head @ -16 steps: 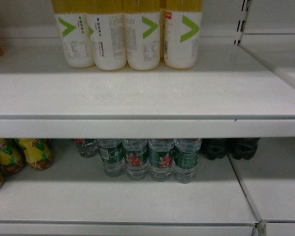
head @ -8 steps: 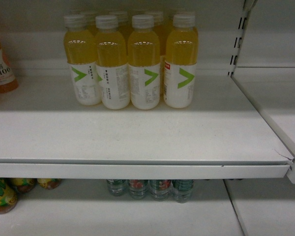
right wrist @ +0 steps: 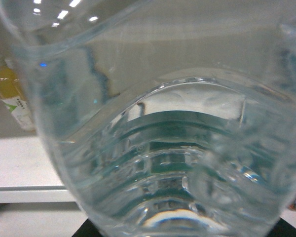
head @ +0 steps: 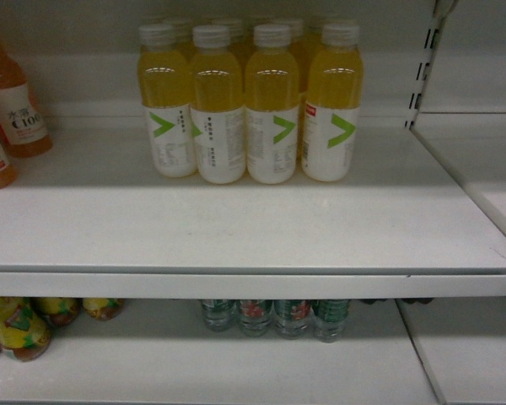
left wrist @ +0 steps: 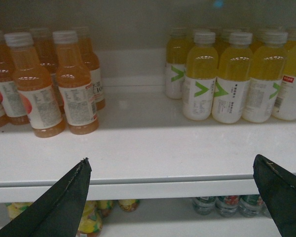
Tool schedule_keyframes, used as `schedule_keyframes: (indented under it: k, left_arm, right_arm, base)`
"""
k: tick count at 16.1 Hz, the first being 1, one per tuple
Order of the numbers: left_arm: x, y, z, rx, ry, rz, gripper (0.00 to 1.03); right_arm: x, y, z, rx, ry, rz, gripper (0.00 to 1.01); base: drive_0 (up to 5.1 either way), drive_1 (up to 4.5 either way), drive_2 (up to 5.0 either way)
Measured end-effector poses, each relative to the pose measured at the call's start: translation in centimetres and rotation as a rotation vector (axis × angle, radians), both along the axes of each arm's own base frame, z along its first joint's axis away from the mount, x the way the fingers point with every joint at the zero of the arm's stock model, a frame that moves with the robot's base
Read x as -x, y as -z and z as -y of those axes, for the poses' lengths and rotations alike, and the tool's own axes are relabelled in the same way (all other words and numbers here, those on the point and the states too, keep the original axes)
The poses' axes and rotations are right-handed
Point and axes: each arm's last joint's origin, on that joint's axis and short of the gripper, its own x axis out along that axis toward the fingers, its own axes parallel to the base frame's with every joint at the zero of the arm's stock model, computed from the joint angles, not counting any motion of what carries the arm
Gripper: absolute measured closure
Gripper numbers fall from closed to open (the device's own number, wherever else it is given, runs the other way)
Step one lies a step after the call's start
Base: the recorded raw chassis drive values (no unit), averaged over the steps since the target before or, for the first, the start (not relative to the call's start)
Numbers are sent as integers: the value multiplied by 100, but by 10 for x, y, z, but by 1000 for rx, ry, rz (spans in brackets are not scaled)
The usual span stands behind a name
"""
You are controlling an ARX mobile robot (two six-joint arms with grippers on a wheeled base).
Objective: Move water from second to third shelf
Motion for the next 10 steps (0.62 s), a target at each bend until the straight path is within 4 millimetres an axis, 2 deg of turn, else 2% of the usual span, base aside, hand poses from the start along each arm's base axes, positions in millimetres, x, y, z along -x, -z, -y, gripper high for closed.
schedule_keyframes:
  k: [5, 10]
  left_arm:
    - [0, 0, 0, 0, 0, 0, 5]
    - [0, 0, 0, 0, 0, -3, 5]
  right_arm:
    - [0, 0, 0, 0, 0, 2, 62]
    - [0, 0, 0, 0, 0, 2, 62]
  base:
    - [-430, 92, 351]
    - [-500, 245, 245]
